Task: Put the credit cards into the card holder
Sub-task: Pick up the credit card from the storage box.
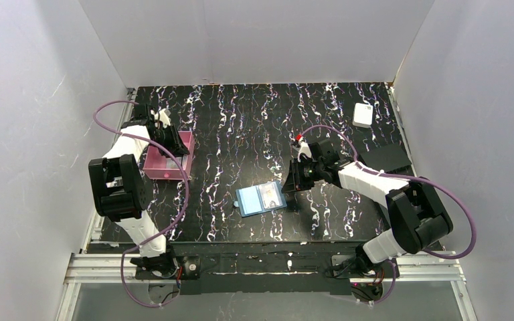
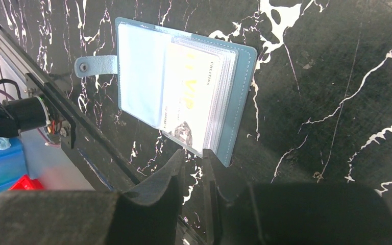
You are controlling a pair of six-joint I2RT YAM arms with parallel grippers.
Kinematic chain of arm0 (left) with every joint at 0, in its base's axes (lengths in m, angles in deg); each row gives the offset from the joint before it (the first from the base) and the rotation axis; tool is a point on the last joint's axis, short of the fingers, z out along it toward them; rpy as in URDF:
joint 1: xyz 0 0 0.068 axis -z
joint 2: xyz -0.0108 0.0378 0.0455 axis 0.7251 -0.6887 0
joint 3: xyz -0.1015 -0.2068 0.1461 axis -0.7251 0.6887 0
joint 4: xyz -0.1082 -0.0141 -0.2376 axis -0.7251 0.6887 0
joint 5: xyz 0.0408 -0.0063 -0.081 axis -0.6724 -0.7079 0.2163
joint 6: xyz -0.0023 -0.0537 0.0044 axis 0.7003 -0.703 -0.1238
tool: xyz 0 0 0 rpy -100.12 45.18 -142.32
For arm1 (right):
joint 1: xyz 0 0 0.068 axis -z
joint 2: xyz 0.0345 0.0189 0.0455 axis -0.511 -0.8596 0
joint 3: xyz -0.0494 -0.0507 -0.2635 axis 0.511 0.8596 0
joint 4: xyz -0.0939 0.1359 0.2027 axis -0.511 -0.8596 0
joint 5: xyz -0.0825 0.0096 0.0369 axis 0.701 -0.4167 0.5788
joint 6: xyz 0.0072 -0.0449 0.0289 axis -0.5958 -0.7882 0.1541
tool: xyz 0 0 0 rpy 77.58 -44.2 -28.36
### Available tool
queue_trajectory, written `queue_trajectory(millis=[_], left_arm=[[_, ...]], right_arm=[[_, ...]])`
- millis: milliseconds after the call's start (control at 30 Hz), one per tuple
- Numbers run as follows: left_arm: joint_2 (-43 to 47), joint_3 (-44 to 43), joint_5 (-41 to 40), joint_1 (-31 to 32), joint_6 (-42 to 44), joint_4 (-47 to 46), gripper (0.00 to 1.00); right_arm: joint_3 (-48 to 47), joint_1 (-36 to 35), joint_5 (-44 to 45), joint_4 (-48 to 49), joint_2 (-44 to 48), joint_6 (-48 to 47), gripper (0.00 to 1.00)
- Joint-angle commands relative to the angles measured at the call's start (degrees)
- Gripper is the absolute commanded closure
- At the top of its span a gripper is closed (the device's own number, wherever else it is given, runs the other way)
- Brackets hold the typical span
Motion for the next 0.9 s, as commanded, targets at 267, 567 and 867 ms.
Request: queue_trajectory(millis=[267,567,867], left_arm=[[6.5,-0.5,-7.5,1.9,3.6,3.5,0.89],[7.3,-1.5,-12.3,4.3,4.8,5.1,0.97],[15.8,-8.6,-39.3,11.4,4.6,10.6,1.00]], right_arm=[[-1.7,0.0,-1.5,1.6,-1.3,0.6,0.73],[-1.4,-0.2,-1.5,1.8,-1.4,0.8,0.73],[-1.7,-0.3,-1.4,1.9,-2.0,0.5,0.73]])
